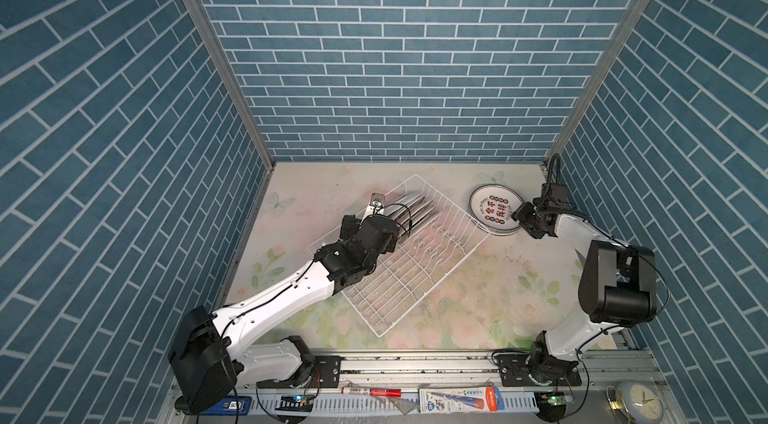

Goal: Unload the plates from the dish rack
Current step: 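Lower the plate onto the far-wall stack with the right gripper and open it, then lower the left gripper onto the next rack plate while the right gripper withdraws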

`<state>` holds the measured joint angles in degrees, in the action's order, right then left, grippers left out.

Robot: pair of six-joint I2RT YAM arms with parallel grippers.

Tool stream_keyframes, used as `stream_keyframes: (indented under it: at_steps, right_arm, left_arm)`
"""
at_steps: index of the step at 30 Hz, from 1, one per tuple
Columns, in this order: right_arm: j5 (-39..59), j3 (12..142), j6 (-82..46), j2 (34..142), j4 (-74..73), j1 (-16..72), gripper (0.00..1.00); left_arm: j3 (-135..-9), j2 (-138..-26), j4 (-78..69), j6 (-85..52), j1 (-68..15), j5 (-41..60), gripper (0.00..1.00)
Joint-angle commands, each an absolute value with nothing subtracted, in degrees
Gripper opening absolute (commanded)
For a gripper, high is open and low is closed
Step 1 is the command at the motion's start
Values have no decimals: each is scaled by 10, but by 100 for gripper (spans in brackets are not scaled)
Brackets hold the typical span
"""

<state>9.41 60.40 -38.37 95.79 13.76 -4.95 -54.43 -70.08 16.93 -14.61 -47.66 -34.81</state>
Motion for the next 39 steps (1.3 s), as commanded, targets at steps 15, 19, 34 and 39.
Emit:
stream_keyframes:
  at_steps: [15,19,34,39]
  right_arm:
    - [87,503,-348,791,155,-49,99]
    - [99,466,-343,747,153,-50,99]
    - [126,410,-333,672,158,-52,99]
    - [130,408,-334,672,154,-52,99]
  left_arm:
    - [-598,-781,198,-82,-536,-322,99]
    - [-625,-818,207,-73,-583,-367,99]
    - [-770,-998,257,-54,-643,-424,88]
    - [-800,-1029,257,-36,-636,-436,78]
